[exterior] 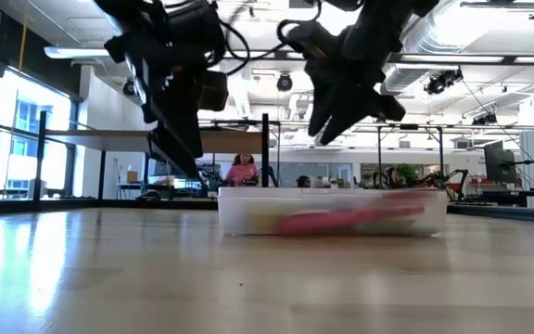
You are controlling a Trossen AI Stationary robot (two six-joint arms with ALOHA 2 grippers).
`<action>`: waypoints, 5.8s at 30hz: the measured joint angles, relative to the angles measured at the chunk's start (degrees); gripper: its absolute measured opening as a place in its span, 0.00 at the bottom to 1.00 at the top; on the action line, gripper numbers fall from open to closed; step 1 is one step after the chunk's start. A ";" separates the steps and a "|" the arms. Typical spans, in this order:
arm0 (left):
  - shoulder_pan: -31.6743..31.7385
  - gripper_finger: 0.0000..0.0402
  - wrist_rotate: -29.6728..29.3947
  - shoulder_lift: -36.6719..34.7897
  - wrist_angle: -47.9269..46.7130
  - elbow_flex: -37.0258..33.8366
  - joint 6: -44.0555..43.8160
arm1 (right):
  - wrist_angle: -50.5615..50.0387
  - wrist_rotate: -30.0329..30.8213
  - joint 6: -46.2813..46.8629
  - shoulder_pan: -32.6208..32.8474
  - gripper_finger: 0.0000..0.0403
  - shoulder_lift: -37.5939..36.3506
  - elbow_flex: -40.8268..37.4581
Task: Pack school essentials
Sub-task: Close the supply box
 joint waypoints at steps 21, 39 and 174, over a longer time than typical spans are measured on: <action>-11.84 0.59 -8.28 0.00 6.50 0.00 -25.08 | -14.49 -11.28 -35.55 -28.80 0.27 -11.68 0.04; -14.64 0.59 -13.17 1.97 7.87 -0.04 -43.73 | 0.22 -18.21 -45.08 -36.77 0.40 -4.82 -8.93; -9.68 0.59 -8.00 6.83 11.24 0.04 -41.09 | 7.05 30.10 -22.83 -0.73 0.05 -18.42 -20.33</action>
